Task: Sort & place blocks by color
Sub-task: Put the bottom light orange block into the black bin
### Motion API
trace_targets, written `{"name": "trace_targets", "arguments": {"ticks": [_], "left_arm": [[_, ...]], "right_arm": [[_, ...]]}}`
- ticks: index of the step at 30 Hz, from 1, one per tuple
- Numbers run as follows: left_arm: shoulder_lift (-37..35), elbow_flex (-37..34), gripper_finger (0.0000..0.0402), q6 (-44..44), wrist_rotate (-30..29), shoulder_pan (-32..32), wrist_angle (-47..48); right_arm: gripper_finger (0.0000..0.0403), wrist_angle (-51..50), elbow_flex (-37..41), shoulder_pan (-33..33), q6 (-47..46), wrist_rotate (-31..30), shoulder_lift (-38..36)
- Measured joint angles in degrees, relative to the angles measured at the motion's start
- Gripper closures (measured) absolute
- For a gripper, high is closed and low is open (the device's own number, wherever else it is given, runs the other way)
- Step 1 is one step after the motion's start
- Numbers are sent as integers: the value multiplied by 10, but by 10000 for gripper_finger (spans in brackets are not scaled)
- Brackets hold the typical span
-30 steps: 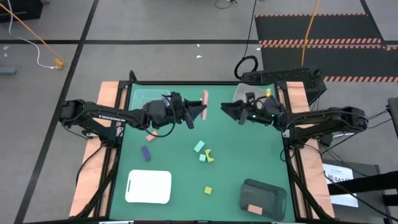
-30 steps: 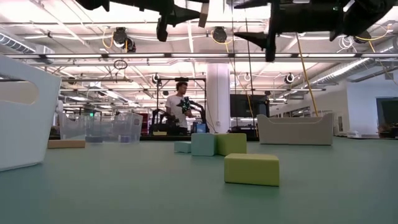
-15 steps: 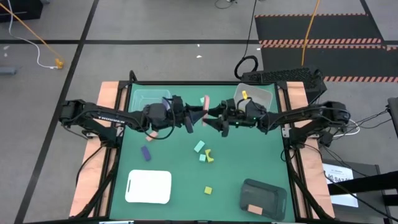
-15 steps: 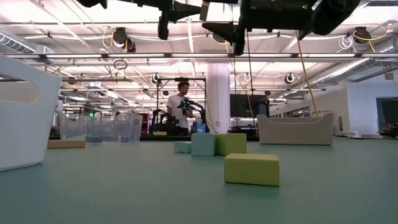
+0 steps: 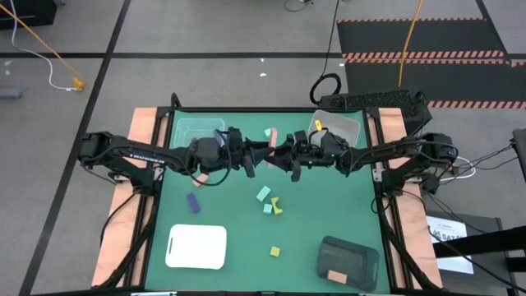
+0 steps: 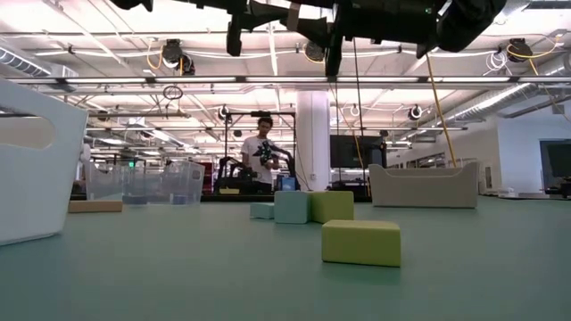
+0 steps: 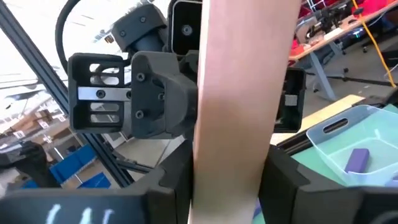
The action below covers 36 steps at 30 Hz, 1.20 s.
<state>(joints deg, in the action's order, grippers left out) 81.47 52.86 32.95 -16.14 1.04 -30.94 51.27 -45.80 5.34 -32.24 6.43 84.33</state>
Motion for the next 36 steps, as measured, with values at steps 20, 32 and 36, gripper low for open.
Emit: {"name": "trace_targets", "arguments": {"ticks": [20,32,36], "left_arm": [[0,1,110,7,29,-4,171],[0,1,146,87,71,-5,619],[0,1,159,117,72,-2,726]], "right_arm": [[287,-461,0,28,-25,38,-189],[287,-747,1,-145,-265,267,-282],[287,-728,1,-247,-340,284,-268]]}}
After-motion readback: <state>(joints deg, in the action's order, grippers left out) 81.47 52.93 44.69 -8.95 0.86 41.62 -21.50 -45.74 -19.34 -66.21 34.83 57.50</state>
